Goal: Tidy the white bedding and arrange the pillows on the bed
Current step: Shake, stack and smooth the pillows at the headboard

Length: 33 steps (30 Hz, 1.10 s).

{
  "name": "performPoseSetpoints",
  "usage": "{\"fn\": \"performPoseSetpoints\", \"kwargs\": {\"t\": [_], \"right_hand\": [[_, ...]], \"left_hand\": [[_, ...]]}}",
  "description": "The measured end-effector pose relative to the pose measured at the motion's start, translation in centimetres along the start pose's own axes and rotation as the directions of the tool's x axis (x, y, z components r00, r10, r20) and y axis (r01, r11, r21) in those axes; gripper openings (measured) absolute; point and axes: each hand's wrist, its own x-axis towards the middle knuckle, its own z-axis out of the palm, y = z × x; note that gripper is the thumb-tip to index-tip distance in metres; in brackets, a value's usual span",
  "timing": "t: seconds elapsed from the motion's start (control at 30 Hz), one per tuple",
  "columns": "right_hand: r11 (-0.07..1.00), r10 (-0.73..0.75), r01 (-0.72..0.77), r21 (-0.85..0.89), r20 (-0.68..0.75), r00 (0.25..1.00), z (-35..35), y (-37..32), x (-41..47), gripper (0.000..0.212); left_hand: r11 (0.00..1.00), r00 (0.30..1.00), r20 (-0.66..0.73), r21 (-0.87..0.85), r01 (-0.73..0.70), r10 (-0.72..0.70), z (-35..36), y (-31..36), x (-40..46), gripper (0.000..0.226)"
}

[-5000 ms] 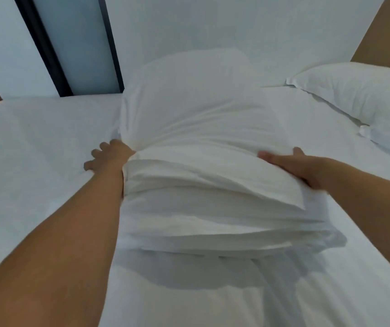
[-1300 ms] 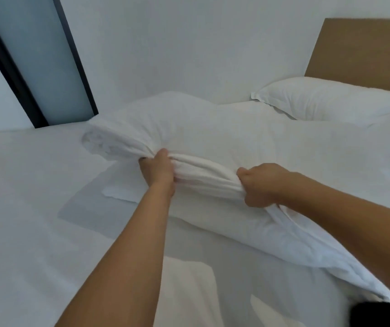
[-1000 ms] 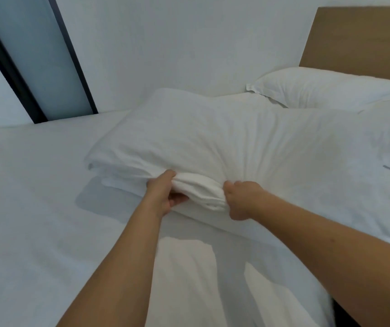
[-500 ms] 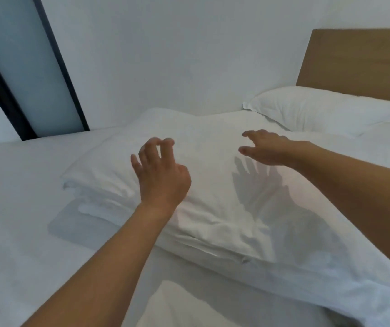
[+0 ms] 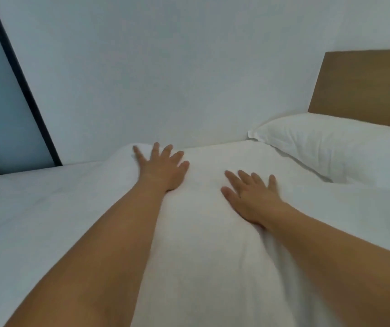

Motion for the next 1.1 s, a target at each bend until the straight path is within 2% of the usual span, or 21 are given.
{"fn": "performPoseSetpoints", "kwargs": {"t": [0.1,0.2,0.3,0.43,0.57,0.63,0.77,0.87,0.97,1.03,1.1], "right_hand": [[0.997,0.071,-0.07,0.009,-0.085,0.994,5.3,0.1,-0.5,0.069],[0.995,0.097,-0.1,-0.016,-0.129,0.987,7.4,-0.4,-1.0,0.071],[0.989,0.134,-0.138,-0.045,-0.083,0.987,7.0,-0.2,-2.0,0.072],[0.966,0.215,-0.209,-0.153,0.024,0.976,3.4,4.5,-6.9,0.075],[0.931,0.315,-0.289,-0.224,0.088,0.945,-0.9,9.8,-14.0,0.078],[0.932,0.317,-0.287,-0.221,0.119,0.941,-2.2,10.3,-17.0,0.079],[0.926,0.347,-0.315,-0.208,0.14,0.927,-3.9,11.2,-22.2,0.077],[0.916,0.398,-0.4,-0.015,0.146,0.906,-4.3,13.4,-27.2,0.07],[0.906,0.373,-0.399,0.14,0.18,0.91,-2.8,13.3,-32.1,0.072],[0.916,0.315,-0.355,0.185,0.216,0.924,-1.4,13.2,-34.0,0.074],[0.924,0.254,-0.309,0.225,0.243,0.936,-1.5,14.4,-34.7,0.074]], "left_hand": [[0.981,0.984,0.053,-0.087,0.171,-0.167,5.9,-3.6,0.3,0.062],[0.963,0.977,0.031,-0.165,0.214,-0.212,9.8,-4.9,-0.4,0.063],[0.948,0.971,0.06,-0.207,0.24,-0.232,10.7,-5.3,-1.3,0.063],[0.95,0.953,0.16,-0.136,0.281,-0.259,8.9,-5.6,-4.1,0.066],[0.933,0.894,0.27,0.065,0.354,-0.358,3.9,-3.1,-9.7,0.077],[0.947,0.897,0.31,0.046,0.318,-0.316,1.0,1.0,-13.7,0.079],[0.976,0.933,0.354,-0.175,0.127,-0.058,-3.3,10.8,-22.3,0.074],[0.982,0.932,0.359,-0.186,0.029,0.041,-4.7,14.9,-29.1,0.074],[0.997,0.954,0.298,-0.074,-0.002,0.024,-2.3,14.9,-35.1,0.075],[0.998,0.951,0.305,-0.029,0.056,-0.045,-1.1,14.8,-36.8,0.073],[0.992,0.944,0.318,-0.056,0.111,-0.088,-1.6,15.9,-37.1,0.071]]}}
